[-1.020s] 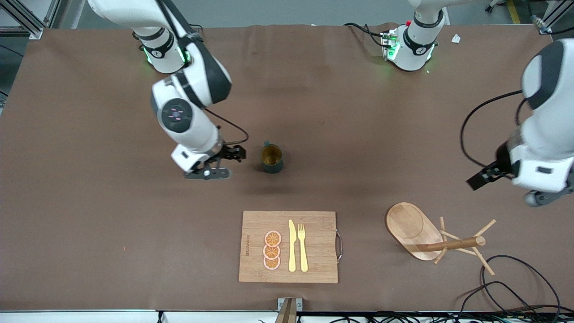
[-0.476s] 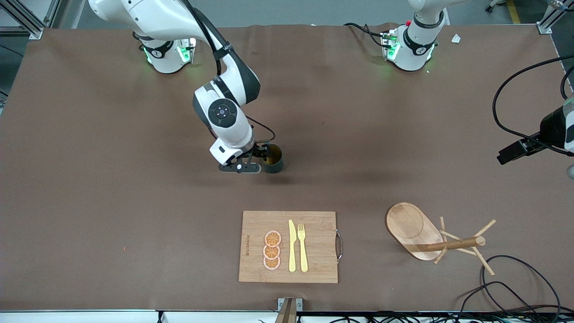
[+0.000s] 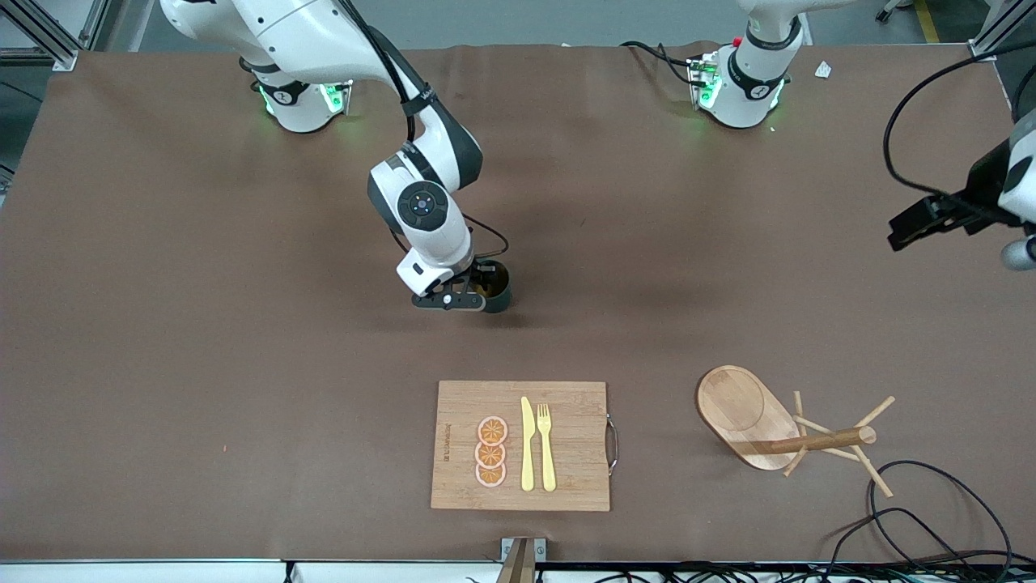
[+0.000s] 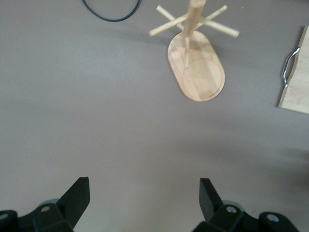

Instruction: Transfer cup from left to right arm and place

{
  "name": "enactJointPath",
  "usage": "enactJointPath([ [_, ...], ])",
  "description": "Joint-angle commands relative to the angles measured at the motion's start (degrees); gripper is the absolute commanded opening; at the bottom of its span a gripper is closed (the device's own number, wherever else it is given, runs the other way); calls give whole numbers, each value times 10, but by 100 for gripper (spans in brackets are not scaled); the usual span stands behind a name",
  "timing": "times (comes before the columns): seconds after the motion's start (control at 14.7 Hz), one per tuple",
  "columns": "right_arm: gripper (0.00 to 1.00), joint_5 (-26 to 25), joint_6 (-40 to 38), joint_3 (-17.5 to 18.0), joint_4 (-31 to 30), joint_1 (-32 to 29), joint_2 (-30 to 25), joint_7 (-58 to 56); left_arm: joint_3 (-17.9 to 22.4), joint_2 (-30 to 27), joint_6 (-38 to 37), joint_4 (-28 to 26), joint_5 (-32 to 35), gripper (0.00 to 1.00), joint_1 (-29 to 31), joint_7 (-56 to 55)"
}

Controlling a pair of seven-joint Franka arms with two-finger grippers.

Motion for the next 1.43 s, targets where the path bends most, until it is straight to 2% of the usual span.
enactJointPath([
  [0.0,3,1,6,-5,-4,3,-5,-11,21,-49,-17,-39,-10,100,-17,33],
  [0.34,0,0,-6,-7,11,-5,-12,-26,27,-56,-18,-47,-10,100,-17,88],
  [0.48,0,-2,-67,-10,38,-27,-16,-73,26,-56,-19,-46,-10,100,-16,88],
  [0.54,0,-5,-93,-11,42,-53,-29,-119,22,-56,-23,-46,-10,100,-13,88],
  [0.75,0,-6,-98,-13,46,-141,-47,-274,21,-56,-27,-46,-9,100,-15,90],
  [1.02,0,-13,-98,-13,57,-261,-44,-457,26,-56,-18,-47,-3,100,-32,91],
  [1.36,0,-78,-100,-13,75,-385,-36,-623,23,-53,-7,-45,-1,100,-35,91],
])
